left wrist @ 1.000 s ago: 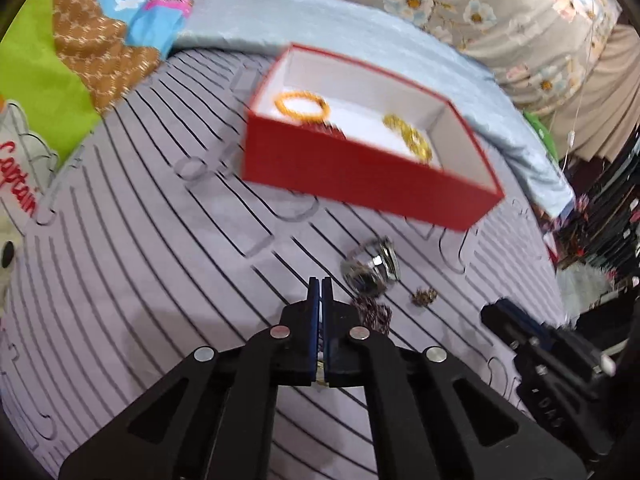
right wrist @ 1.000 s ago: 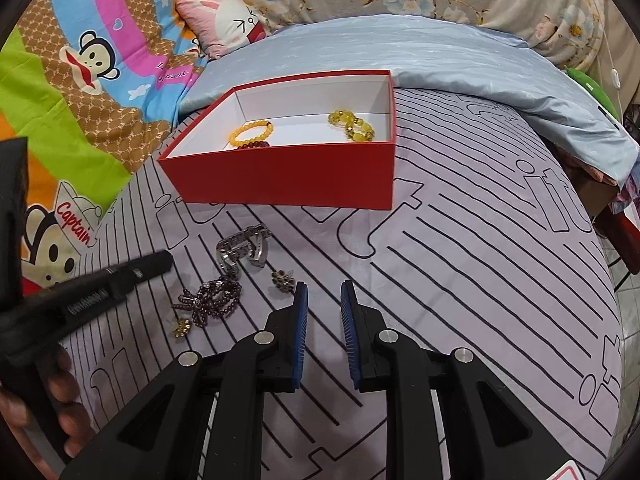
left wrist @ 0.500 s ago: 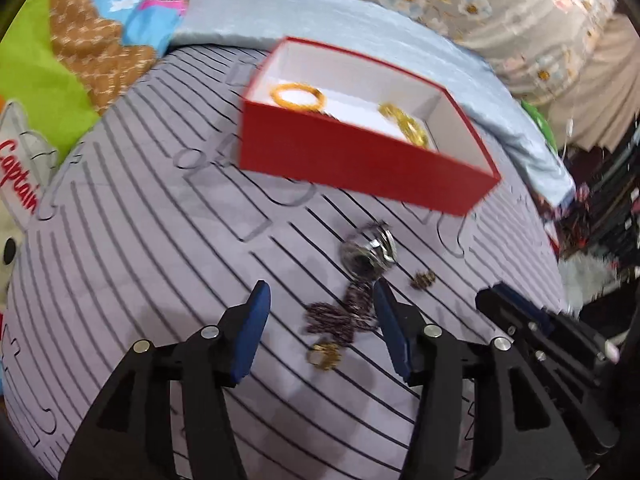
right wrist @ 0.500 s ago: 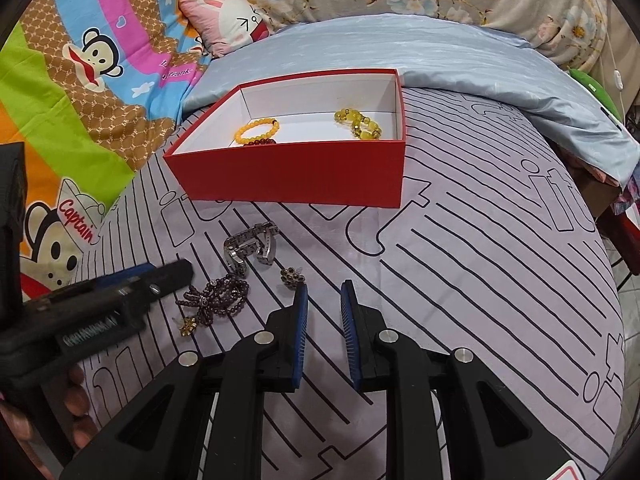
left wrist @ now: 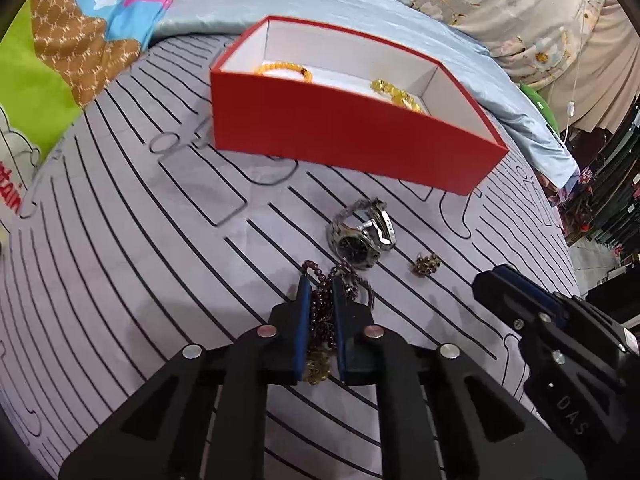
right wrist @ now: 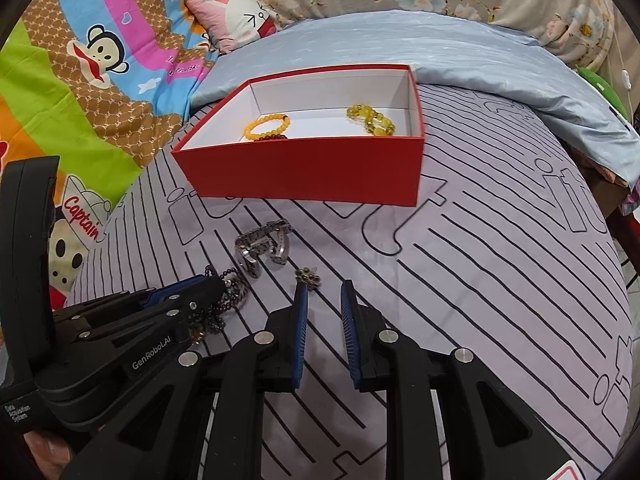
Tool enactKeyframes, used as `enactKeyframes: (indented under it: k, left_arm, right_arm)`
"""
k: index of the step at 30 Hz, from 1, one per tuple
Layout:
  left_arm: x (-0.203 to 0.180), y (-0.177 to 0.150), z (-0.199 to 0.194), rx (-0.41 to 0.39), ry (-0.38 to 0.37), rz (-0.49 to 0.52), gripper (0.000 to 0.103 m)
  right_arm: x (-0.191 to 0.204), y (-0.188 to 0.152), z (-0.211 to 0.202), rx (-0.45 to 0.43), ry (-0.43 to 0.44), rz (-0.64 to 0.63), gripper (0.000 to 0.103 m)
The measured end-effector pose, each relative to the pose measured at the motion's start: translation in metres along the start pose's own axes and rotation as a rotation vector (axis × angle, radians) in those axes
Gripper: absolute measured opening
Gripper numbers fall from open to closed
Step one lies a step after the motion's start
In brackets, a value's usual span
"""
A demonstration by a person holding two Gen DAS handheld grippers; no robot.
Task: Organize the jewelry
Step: 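Grasp the silver watch with right tool while left tool lifts the necklace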
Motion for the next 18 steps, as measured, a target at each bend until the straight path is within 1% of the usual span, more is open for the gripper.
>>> enactKeyframes:
  k: [4, 8, 10, 12, 18]
  left_arm:
    - [0.008, 0.008, -0.008, -0.020, 0.012, -0.003, 0.009]
    - [0.023, 0.014, -0.013, -0.029, 0.029, -0.028, 0.009]
    - [0.031, 0.016, -0.014, -0.031, 0.041, -0.038, 0.008]
    - [0.038, 0.017, -0.013, -0.025, 0.051, -0.050, 0.008]
    - [0.050, 0.017, -0.007, -0.016, 0.062, -0.066, 0.008]
  right_arm:
    - [0.015, 0.006, 0.006, -0.002, 0.033, -0.018, 0.019]
    - [0.032, 0.012, 0.015, 0.002, 0.063, -0.051, 0.020]
    - [0.039, 0.012, 0.022, 0.014, 0.078, -0.061, 0.024]
    - [0.045, 0.011, 0.027, 0.021, 0.086, -0.071, 0.027]
    - [0.054, 0.009, 0.042, 0.041, 0.090, -0.097, 0.027]
Point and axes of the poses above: each gripper's, at about its wrist camera, not at the fingertips, and z roughly the way its jaws point, x to its left, y to its top, the point moved 9 cm from there along z, roughly the way its jaws point, and after that the axes turned 11 degrees about -x, right-handed, at the moved point
